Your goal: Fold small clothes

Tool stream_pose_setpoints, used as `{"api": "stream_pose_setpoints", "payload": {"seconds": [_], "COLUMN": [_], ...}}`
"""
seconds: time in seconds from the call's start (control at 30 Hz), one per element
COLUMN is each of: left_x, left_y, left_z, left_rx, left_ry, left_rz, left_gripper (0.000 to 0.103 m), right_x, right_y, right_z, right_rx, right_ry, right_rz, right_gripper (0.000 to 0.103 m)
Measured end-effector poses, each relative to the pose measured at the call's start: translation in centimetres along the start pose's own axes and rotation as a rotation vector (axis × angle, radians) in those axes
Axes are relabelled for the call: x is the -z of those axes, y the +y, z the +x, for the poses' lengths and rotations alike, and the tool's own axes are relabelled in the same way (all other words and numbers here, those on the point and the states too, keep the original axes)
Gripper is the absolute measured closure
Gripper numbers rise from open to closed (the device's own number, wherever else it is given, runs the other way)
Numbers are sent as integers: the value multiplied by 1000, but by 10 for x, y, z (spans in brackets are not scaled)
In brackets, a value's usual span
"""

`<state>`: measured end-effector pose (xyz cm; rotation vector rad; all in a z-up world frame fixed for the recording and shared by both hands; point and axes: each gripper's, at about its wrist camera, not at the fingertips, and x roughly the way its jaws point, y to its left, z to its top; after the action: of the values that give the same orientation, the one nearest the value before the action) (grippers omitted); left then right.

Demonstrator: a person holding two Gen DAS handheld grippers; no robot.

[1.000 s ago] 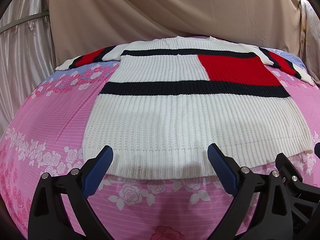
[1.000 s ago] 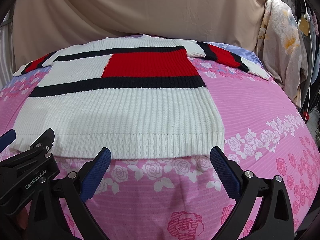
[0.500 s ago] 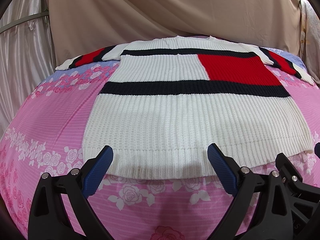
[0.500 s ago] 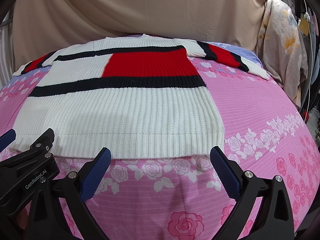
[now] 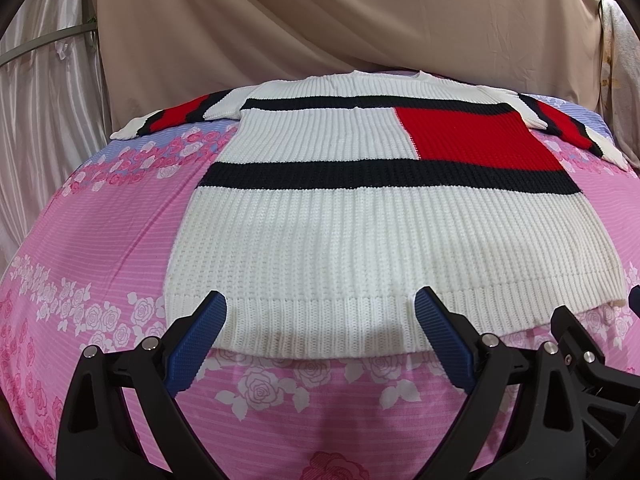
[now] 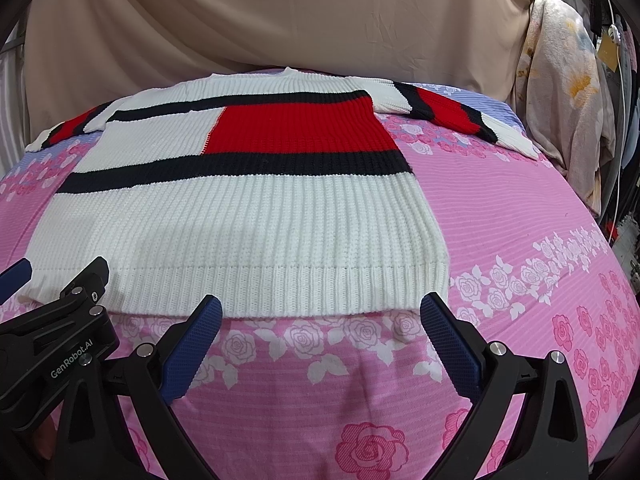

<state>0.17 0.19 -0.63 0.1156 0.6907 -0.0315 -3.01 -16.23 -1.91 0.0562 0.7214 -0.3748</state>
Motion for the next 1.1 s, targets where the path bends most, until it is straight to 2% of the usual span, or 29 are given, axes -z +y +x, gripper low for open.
{"api": "stream_pose_setpoints", "payload": {"seconds": [0.1, 0.27, 0.4, 0.57, 0.6, 0.7, 0.8, 0.9, 1.0, 1.03, 1.1], "left_x": [1, -5, -31, -63, -68, -81, -94, -106, -116, -119, -125], "left_y": [0, 11, 32, 65, 70, 83, 94, 99, 101, 102, 103], "left_z": [1, -3, -4, 14, 19, 33, 48, 59, 70, 73, 80], "left_rx": [8, 87, 93, 110, 103, 112, 110, 86, 46, 40, 24], "left_ry": [3, -7, -34, -5, -4, 7, 15, 14, 5, 3, 0], "left_rz": [-3, -14, -55, -137, -155, -186, -220, -227, -210, -206, -198], "left_gripper": [10, 10, 6, 5, 5, 6, 6, 6, 6, 6, 6], "right_x": [2, -7, -46, -102, -112, -143, -167, -180, -190, -195, -208], "right_y": [-1, -25, -91, -220, -239, -302, -353, -380, -397, -398, -399], "right_z": [2, 10, 20, 69, 80, 124, 173, 210, 234, 241, 250], "right_rx": [-4, -105, -81, -65, -53, -1, 42, 48, 27, 37, 49], "right_ry": [2, 21, 7, 15, 13, 30, 64, 93, 80, 71, 55], "right_rz": [1, 46, 159, 418, 449, 545, 622, 684, 747, 762, 775], "right_gripper": [5, 5, 5, 5, 7, 22, 27, 32, 38, 44, 64]}}
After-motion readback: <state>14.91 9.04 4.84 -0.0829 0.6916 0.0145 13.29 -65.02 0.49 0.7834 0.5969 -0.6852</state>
